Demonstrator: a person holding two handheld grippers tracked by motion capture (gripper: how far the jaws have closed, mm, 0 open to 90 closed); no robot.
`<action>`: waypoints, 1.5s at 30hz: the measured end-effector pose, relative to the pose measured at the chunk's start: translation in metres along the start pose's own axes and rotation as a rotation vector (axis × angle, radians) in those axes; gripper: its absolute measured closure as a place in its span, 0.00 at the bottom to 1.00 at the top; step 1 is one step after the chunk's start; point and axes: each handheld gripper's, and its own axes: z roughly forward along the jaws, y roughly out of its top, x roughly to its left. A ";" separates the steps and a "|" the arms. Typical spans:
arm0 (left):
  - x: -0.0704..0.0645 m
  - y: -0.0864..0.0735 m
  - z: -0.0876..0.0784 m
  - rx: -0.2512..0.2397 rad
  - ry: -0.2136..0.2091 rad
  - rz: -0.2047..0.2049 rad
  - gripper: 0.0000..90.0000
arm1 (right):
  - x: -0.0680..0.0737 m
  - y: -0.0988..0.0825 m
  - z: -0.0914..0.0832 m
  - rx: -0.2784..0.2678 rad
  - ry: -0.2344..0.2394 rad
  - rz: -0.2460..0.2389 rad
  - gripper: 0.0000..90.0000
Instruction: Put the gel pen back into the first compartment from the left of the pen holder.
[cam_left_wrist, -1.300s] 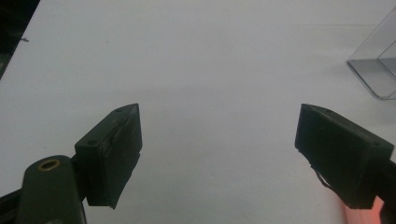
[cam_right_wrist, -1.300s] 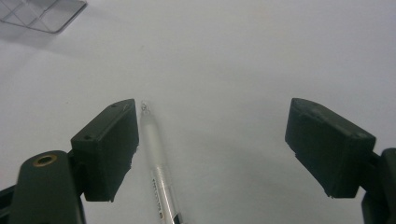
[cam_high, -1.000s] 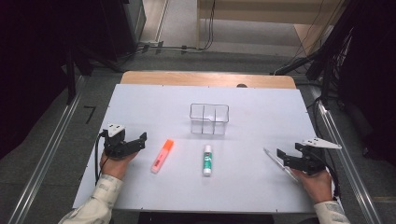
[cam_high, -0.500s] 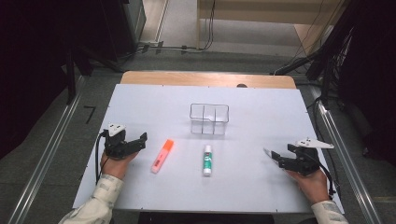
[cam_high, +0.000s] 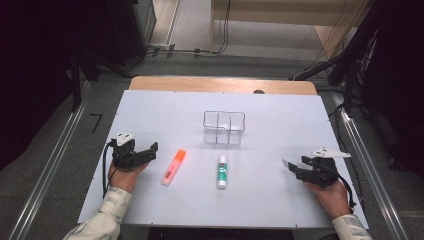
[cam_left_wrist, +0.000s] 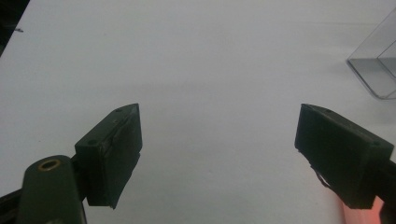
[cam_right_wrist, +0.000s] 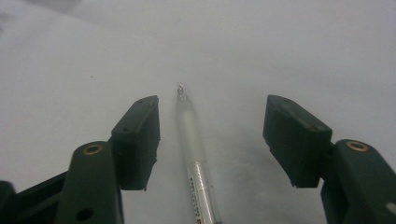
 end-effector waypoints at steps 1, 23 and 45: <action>0.000 0.000 0.000 0.002 0.000 0.001 0.17 | 0.000 0.000 0.001 0.002 -0.002 -0.007 0.42; 0.000 0.000 0.001 0.012 -0.004 0.000 0.17 | 0.004 0.000 0.007 0.026 0.007 -0.045 0.65; 0.000 -0.001 0.002 0.016 -0.003 -0.003 0.17 | 0.011 0.000 0.012 0.056 0.000 -0.096 0.82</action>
